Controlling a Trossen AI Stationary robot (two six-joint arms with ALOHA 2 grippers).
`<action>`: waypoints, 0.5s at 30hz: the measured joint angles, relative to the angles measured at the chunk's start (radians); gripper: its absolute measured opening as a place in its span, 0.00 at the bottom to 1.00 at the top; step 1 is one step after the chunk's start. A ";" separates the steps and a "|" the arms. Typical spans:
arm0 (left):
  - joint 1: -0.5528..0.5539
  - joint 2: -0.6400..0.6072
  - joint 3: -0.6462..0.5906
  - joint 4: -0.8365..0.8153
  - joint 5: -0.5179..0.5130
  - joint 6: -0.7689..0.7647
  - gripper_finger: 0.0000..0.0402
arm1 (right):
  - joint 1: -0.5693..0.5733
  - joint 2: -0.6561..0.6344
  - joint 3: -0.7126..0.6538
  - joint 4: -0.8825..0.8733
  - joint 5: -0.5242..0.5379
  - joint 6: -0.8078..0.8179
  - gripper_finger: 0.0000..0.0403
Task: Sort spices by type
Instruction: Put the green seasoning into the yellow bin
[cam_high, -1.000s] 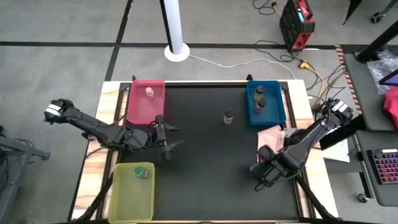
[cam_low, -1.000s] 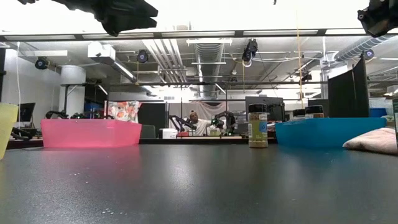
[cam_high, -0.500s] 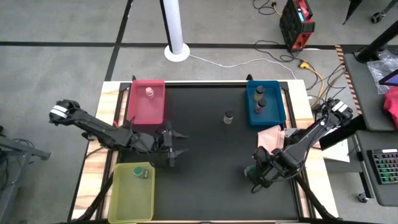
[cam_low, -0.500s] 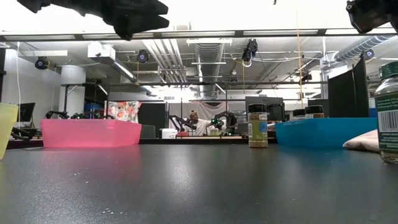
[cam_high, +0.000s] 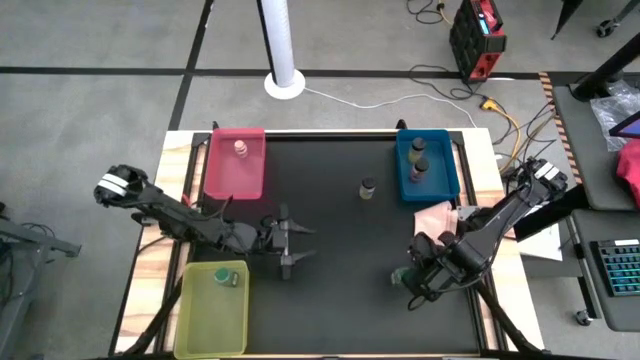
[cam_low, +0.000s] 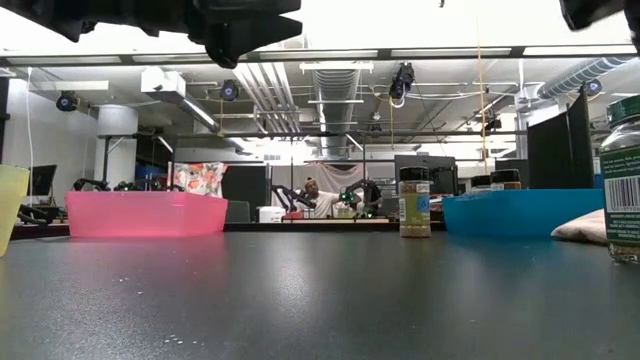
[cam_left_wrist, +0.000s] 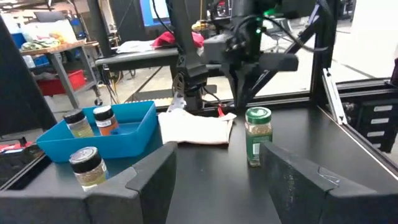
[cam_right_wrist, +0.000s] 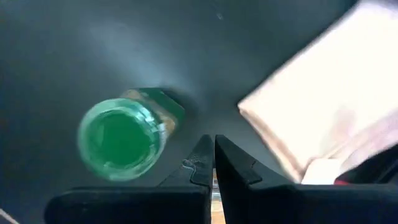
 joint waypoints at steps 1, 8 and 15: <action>0.000 0.000 0.000 0.001 0.000 -0.003 0.53 | 0.000 0.000 0.016 -0.002 0.010 -0.041 0.02; 0.000 -0.002 0.000 0.017 -0.002 -0.010 0.53 | -0.002 0.000 0.133 0.002 0.042 -0.048 0.09; 0.000 -0.002 0.000 0.013 -0.003 -0.010 0.53 | -0.002 0.000 0.156 0.001 0.039 -0.044 0.35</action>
